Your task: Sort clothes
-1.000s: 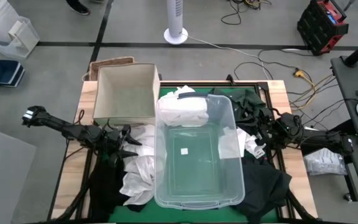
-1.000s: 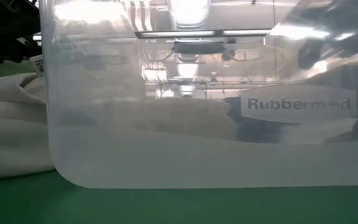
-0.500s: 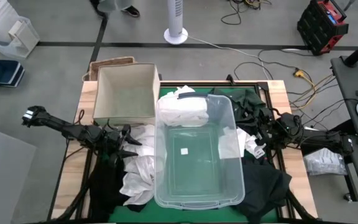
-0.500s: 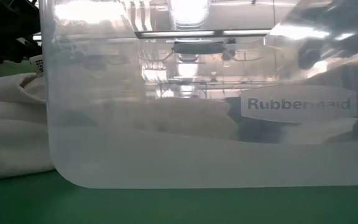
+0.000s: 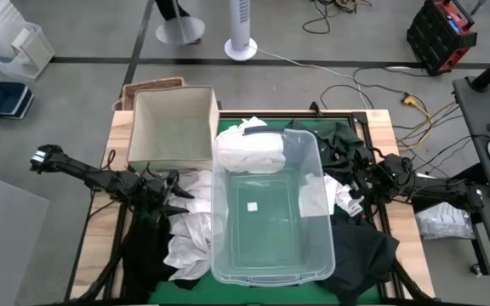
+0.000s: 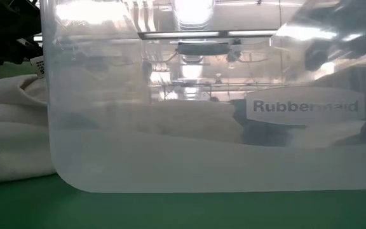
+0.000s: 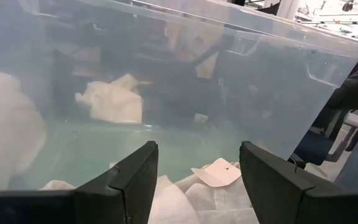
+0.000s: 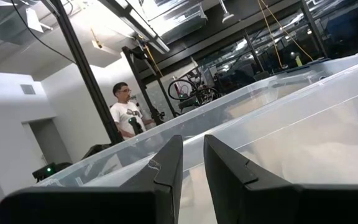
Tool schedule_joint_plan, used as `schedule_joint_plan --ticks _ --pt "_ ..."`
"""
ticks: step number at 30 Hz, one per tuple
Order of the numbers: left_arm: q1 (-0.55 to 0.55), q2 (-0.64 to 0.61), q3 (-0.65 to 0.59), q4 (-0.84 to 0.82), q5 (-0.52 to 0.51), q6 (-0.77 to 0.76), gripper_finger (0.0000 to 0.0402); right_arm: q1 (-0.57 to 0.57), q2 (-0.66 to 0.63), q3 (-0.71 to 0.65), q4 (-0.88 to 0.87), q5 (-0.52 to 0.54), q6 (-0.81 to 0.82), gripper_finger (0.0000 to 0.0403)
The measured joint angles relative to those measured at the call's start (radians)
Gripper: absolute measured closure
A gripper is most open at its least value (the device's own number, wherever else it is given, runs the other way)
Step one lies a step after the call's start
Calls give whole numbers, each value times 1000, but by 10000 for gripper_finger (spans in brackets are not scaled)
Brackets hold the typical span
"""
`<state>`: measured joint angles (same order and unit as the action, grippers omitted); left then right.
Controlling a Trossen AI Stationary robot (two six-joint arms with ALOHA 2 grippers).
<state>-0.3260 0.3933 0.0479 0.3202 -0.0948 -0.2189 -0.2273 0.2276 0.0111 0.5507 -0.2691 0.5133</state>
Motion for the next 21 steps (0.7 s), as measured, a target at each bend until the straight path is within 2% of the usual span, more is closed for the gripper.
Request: schedule_joint_plan --ticks 21 --pt "0 0 53 4 2 -30 197 0 0 0 10 4 0 346"
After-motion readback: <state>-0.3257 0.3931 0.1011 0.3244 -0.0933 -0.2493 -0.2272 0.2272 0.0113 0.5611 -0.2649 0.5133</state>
